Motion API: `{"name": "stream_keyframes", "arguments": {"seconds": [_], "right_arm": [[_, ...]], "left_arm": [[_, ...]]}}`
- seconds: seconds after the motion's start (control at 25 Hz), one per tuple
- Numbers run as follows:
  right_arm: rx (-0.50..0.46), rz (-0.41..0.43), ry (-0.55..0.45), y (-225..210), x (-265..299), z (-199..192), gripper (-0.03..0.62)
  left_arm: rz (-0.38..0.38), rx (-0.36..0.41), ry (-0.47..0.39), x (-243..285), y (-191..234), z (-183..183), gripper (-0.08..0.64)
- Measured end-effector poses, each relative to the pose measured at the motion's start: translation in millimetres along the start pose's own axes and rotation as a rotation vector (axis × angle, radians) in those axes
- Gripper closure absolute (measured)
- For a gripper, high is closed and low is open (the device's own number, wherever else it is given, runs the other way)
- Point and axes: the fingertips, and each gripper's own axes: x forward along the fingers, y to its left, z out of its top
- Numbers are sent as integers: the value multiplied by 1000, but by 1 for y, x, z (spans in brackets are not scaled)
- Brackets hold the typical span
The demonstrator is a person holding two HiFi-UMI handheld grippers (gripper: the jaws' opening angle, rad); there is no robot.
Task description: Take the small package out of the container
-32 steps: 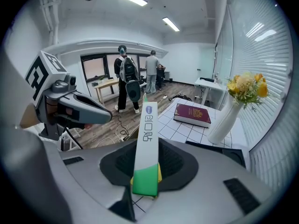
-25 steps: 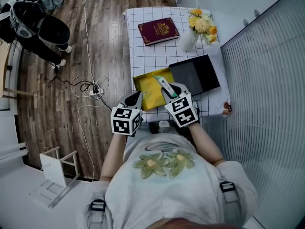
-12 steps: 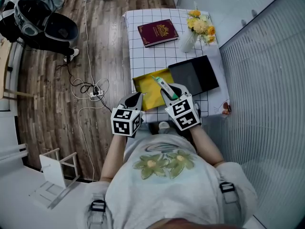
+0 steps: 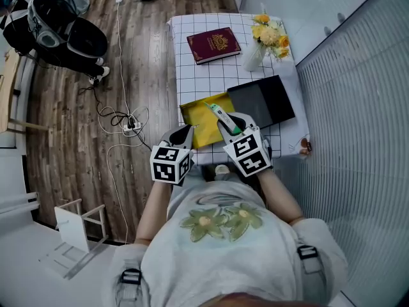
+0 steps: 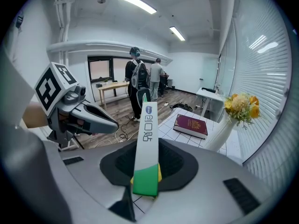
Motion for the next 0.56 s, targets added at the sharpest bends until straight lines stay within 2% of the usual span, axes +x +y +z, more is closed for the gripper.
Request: {"name": "stream_keyframes", "arguments": {"seconds": [0.56], "right_arm": [[-16, 16, 24, -1, 0, -10, 505]], "left_arm": [[-6, -4, 0, 2, -4, -2, 555]]}}
